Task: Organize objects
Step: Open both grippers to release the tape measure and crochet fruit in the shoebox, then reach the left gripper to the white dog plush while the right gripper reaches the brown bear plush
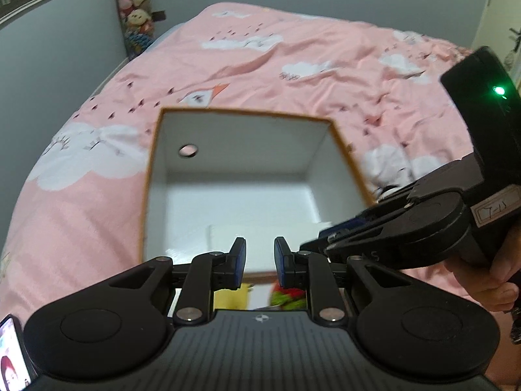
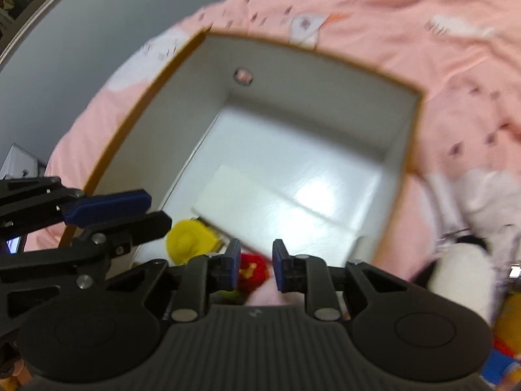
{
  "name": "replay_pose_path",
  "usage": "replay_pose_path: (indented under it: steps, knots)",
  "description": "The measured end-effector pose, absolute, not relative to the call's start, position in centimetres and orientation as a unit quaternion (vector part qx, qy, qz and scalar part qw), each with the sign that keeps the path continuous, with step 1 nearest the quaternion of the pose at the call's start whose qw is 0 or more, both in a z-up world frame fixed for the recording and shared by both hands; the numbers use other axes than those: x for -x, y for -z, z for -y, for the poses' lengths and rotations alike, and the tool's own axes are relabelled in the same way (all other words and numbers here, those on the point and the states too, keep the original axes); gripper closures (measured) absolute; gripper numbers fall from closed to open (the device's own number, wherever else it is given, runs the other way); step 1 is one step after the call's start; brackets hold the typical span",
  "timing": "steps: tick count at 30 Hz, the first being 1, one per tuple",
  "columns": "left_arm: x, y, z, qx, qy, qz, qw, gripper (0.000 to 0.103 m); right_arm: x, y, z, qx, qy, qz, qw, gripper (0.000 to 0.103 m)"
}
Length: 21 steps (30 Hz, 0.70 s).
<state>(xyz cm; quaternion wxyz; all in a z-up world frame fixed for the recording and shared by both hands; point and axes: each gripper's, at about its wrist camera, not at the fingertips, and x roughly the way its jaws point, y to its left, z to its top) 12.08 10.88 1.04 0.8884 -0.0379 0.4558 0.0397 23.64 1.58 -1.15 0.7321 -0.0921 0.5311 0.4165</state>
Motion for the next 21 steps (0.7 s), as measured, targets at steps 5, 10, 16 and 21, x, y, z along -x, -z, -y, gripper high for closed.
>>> replay_pose_path:
  steps: [5, 10, 16, 21]
  knots:
    - [-12.3, -2.0, -7.9, 0.038, -0.002, -0.439, 0.897, 0.08, -23.3, -1.7, 3.2, 0.074, -0.384, -0.492, 0.778, 0.076]
    - [-13.1, -2.1, -4.1, 0.047, 0.044, -0.437, 0.897, 0.08, -22.5, -3.0, 9.0, 0.058, -0.331, -0.457, 0.823, 0.075]
    - [-14.3, -0.8, 0.0, 0.056, 0.085, -0.442, 0.891, 0.079, -21.8, -2.5, 15.4, 0.036, -0.256, -0.419, 0.87, 0.07]
    - [-15.3, 1.3, 2.0, 0.067, 0.095, -0.461, 0.88, 0.079, -21.6, -0.7, 19.3, 0.02, -0.195, -0.405, 0.893, 0.07]
